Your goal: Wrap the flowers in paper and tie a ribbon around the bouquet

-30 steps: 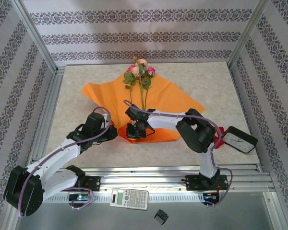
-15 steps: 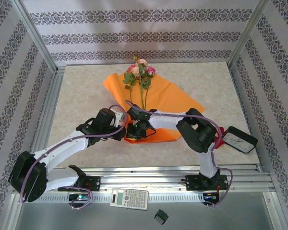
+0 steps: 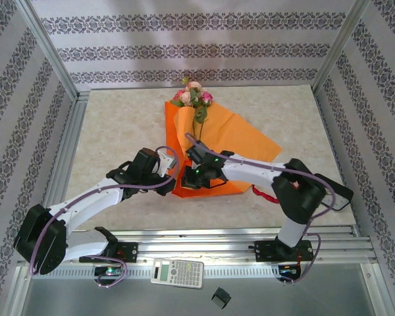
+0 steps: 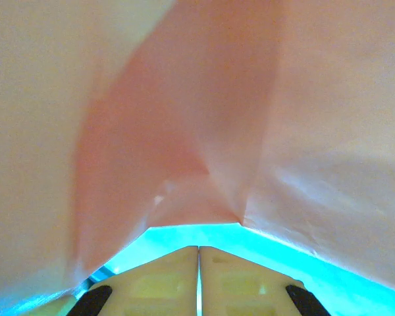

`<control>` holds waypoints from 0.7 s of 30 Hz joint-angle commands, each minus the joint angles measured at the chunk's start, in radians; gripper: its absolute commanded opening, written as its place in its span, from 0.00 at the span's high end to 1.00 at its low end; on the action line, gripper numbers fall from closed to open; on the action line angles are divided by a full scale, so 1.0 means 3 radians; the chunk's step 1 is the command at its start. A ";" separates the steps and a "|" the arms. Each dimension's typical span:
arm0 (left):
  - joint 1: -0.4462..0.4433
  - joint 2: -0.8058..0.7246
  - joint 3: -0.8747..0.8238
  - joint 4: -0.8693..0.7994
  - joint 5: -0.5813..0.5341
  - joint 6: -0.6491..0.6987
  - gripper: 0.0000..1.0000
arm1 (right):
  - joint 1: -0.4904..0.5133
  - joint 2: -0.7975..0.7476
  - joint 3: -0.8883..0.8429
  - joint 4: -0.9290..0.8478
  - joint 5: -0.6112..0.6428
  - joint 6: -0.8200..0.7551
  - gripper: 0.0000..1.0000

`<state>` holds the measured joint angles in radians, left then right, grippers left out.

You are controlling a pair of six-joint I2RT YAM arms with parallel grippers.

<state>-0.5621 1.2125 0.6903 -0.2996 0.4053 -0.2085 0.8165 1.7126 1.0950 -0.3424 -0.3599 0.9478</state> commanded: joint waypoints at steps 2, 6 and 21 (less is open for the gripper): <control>-0.0049 0.0134 0.0025 0.0165 0.0250 0.0197 1.00 | -0.0136 -0.0549 -0.0333 0.0093 0.0404 0.0162 0.86; -0.0083 0.0279 0.0068 0.0241 0.0306 0.0244 1.00 | -0.0179 -0.1009 -0.0570 0.0366 0.0485 0.0200 0.69; -0.0271 0.0568 0.0274 0.0338 0.0281 0.0220 1.00 | -0.0181 -0.0711 -0.0474 0.0359 0.0500 0.0661 0.44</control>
<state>-0.6220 1.3720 0.7464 -0.2230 0.4713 -0.1600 0.7616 1.4853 0.9386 -0.2375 -0.2356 1.0985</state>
